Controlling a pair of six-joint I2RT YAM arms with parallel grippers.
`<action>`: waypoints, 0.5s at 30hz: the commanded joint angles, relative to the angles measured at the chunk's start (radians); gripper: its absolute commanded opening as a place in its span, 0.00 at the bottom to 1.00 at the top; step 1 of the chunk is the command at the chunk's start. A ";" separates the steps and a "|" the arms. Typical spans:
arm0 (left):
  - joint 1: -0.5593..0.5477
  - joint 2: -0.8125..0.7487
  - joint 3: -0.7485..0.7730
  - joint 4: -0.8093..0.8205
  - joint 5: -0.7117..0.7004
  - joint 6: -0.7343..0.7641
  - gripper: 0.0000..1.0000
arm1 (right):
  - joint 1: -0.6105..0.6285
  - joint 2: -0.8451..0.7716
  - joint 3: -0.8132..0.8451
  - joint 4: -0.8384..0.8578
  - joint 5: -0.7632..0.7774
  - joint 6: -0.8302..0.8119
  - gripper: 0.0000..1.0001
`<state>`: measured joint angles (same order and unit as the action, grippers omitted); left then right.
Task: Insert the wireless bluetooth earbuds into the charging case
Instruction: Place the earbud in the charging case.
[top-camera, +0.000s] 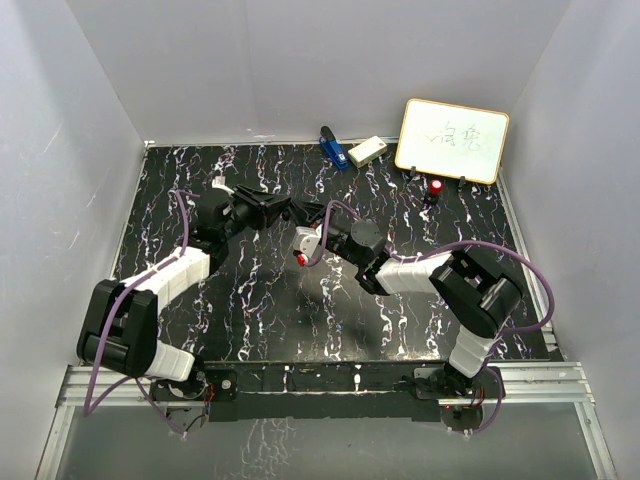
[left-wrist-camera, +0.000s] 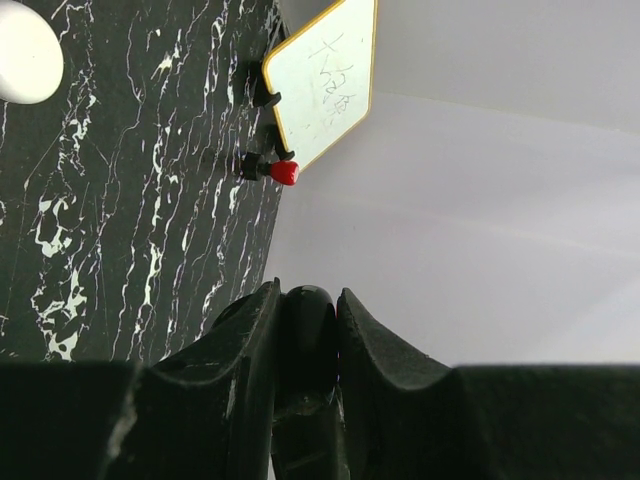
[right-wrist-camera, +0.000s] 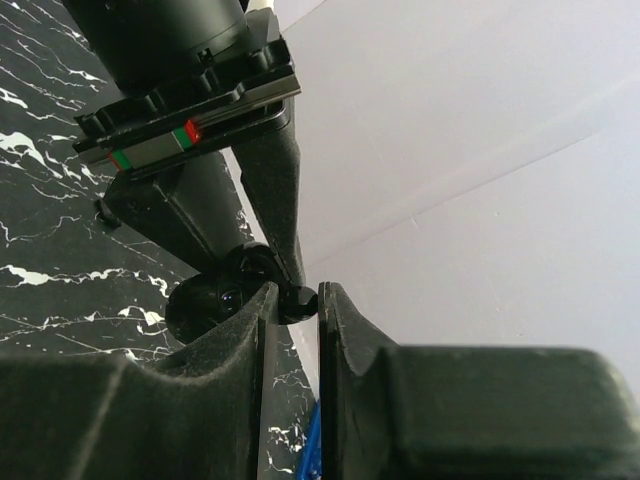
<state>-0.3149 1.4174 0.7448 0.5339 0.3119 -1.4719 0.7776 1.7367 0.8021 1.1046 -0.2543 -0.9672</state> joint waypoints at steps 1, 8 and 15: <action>-0.004 -0.073 0.039 -0.001 -0.006 0.011 0.00 | -0.002 -0.002 0.022 0.076 0.003 0.001 0.00; -0.004 -0.077 0.044 -0.002 -0.008 0.011 0.00 | -0.002 -0.002 0.014 0.072 0.003 0.002 0.00; -0.004 -0.078 0.046 -0.005 -0.013 0.010 0.00 | -0.002 -0.002 0.008 0.069 0.000 -0.006 0.00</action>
<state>-0.3164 1.3907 0.7464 0.5213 0.2996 -1.4689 0.7776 1.7367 0.8021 1.1091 -0.2546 -0.9676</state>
